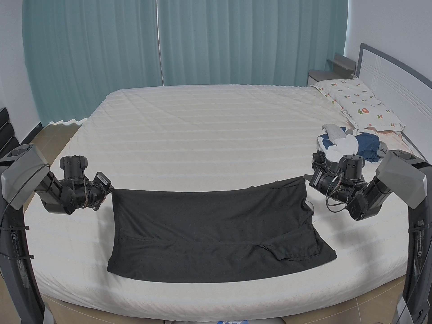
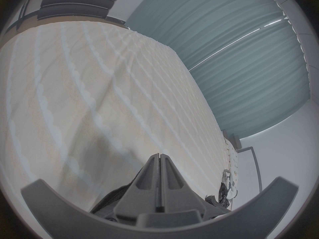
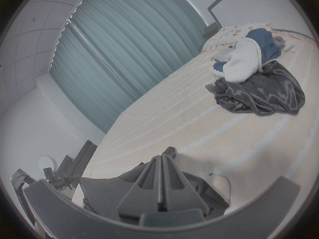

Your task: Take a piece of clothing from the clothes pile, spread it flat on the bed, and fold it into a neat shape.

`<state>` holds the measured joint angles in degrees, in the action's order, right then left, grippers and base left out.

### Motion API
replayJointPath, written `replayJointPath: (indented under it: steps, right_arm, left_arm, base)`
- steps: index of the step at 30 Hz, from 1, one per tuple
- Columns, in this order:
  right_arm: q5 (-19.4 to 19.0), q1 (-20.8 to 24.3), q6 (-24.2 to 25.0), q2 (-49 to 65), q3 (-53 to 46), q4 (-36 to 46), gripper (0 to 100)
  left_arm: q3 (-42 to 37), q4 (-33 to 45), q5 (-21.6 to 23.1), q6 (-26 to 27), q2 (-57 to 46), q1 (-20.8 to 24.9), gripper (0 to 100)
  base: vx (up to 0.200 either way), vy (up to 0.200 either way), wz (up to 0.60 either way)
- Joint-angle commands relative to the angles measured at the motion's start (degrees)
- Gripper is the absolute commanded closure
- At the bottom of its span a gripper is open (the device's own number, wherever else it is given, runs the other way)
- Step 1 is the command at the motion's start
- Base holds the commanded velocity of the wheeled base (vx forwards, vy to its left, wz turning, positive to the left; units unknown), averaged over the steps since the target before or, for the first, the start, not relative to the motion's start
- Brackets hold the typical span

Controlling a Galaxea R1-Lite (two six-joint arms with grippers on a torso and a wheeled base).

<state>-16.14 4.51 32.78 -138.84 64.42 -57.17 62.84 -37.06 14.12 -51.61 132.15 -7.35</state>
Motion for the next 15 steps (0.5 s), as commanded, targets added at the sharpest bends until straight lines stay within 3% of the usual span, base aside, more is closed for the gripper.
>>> replayJointPath:
  steps: [1, 15]
  right_arm:
    - [-1.9, -0.6, -0.2, 2.4, -3.7, 0.0, 100]
    - [-2.3, 0.5, -2.8, 0.7, -3.5, 0.0, 100]
  left_arm:
    - [-1.2, 0.0, 0.4, 0.1, -1.4, -0.2, 100]
    - [-0.6, -0.8, 0.3, 1.8, 0.9, -0.4, 100]
  base:
    - [0.0, 0.0, 0.0]
    - [0.0, 0.0, 0.0]
